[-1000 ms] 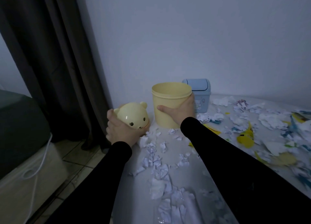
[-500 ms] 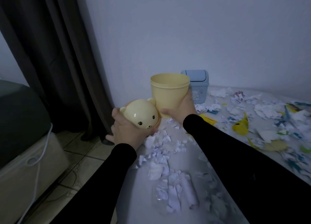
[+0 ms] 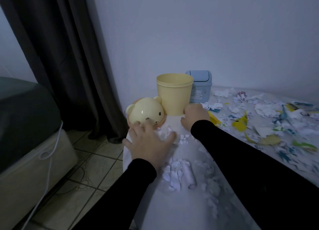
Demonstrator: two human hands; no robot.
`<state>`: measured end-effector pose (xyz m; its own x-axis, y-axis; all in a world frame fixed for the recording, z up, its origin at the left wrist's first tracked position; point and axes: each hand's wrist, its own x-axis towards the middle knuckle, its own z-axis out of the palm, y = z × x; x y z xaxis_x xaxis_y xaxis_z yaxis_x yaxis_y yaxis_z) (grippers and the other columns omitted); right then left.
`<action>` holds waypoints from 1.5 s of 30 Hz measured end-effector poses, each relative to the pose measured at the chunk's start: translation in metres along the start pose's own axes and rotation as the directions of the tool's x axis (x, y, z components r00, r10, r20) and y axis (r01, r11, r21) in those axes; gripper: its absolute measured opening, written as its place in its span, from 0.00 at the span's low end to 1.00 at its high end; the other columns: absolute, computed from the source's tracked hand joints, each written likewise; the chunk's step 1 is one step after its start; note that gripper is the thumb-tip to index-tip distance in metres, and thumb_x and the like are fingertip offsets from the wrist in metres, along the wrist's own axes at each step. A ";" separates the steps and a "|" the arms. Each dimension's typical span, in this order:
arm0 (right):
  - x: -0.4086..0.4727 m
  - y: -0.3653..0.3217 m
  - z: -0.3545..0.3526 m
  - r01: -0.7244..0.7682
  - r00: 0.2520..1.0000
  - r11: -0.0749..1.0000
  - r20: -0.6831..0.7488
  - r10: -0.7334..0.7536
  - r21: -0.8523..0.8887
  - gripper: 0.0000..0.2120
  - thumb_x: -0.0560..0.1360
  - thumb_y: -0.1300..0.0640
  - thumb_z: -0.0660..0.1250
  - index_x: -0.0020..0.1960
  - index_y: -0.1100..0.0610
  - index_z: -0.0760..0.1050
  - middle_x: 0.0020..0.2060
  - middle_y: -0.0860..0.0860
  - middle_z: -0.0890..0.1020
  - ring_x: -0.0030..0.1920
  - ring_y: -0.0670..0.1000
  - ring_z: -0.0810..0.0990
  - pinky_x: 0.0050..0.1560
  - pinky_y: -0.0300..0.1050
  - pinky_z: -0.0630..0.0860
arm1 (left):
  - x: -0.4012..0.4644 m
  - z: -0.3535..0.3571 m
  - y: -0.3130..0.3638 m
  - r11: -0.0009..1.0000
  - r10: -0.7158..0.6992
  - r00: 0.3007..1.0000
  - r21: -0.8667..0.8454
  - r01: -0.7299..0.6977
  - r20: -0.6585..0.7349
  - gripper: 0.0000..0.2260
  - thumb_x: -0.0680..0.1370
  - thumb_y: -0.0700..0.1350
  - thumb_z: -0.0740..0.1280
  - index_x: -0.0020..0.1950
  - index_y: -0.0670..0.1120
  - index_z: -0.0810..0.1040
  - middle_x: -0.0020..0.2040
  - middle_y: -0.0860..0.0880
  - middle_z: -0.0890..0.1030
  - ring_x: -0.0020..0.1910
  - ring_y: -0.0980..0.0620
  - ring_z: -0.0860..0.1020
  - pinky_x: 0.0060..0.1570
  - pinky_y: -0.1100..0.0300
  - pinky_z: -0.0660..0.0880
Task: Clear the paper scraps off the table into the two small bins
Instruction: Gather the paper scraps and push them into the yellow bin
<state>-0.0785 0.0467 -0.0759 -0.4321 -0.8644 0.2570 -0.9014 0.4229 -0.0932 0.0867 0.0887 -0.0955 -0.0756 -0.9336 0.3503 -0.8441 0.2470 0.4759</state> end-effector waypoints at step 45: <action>-0.104 0.024 -0.005 -0.167 0.980 0.984 0.121 0.157 0.068 0.31 0.78 0.35 0.44 0.77 0.44 0.42 0.77 0.55 0.41 0.76 0.63 0.40 0.71 0.67 0.45 | -0.021 0.023 0.027 0.938 0.297 0.861 0.041 -0.343 0.414 0.38 0.75 0.65 0.56 0.77 0.56 0.40 0.78 0.44 0.40 0.77 0.40 0.41 0.70 0.37 0.46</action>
<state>-0.0553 0.1485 -0.1001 -0.5689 -0.8136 0.1204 -0.8166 0.5413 -0.2002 0.0529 0.1088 -0.1087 -0.5352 -0.8377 0.1090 -0.7877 0.5415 0.2936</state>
